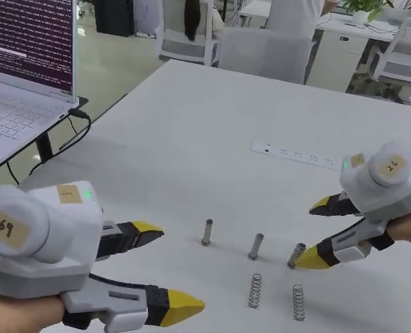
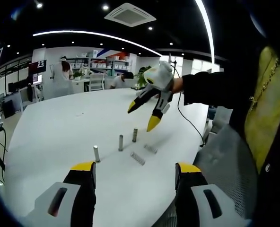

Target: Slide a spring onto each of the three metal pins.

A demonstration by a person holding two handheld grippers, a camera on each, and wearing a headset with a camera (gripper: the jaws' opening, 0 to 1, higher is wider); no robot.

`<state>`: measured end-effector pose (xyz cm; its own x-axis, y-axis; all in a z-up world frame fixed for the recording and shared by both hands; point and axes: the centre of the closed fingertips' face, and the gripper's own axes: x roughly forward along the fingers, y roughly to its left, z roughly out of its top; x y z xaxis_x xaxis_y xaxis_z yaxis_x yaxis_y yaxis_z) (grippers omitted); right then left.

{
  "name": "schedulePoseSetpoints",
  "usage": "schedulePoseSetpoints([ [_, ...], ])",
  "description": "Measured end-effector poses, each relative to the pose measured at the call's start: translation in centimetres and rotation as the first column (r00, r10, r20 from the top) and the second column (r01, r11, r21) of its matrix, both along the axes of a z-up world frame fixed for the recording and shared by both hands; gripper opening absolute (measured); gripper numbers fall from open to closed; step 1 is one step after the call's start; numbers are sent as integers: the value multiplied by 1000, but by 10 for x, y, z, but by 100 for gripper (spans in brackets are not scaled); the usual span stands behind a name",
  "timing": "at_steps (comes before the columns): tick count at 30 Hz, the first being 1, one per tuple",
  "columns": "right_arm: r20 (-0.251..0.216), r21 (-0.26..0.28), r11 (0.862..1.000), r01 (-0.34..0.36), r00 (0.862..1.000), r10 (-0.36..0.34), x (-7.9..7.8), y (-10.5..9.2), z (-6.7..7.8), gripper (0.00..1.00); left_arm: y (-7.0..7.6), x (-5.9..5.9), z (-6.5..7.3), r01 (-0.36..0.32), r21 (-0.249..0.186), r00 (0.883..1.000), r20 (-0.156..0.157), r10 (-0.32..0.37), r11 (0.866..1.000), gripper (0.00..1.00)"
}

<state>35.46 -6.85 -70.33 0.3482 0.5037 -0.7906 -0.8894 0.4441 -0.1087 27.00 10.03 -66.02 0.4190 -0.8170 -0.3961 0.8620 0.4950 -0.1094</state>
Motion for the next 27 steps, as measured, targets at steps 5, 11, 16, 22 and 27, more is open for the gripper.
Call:
schedulePoseSetpoints([
  [5, 41, 40, 999, 16, 999, -18, -3, 0, 13, 71, -3, 2, 2, -1, 4, 1000, -3, 1, 1000, 63],
  [11, 87, 102, 994, 41, 995, -50, -6, 2, 25, 73, -4, 4, 6, -2, 3, 1000, 6, 2, 1000, 63],
  [16, 123, 142, 989, 51, 990, -69, -9, 4, 38, 74, -4, 6, 10, -7, 2, 1000, 12, 7, 1000, 63],
  [22, 167, 186, 981, 62, 981, -94, -13, 0, 52, 75, -13, 2, 15, 11, 14, 1000, 21, -11, 1000, 63],
  [27, 195, 216, 974, 75, 974, -119, -17, -5, 62, 75, -20, 3, 16, 20, 17, 1000, 21, -20, 1000, 63],
])
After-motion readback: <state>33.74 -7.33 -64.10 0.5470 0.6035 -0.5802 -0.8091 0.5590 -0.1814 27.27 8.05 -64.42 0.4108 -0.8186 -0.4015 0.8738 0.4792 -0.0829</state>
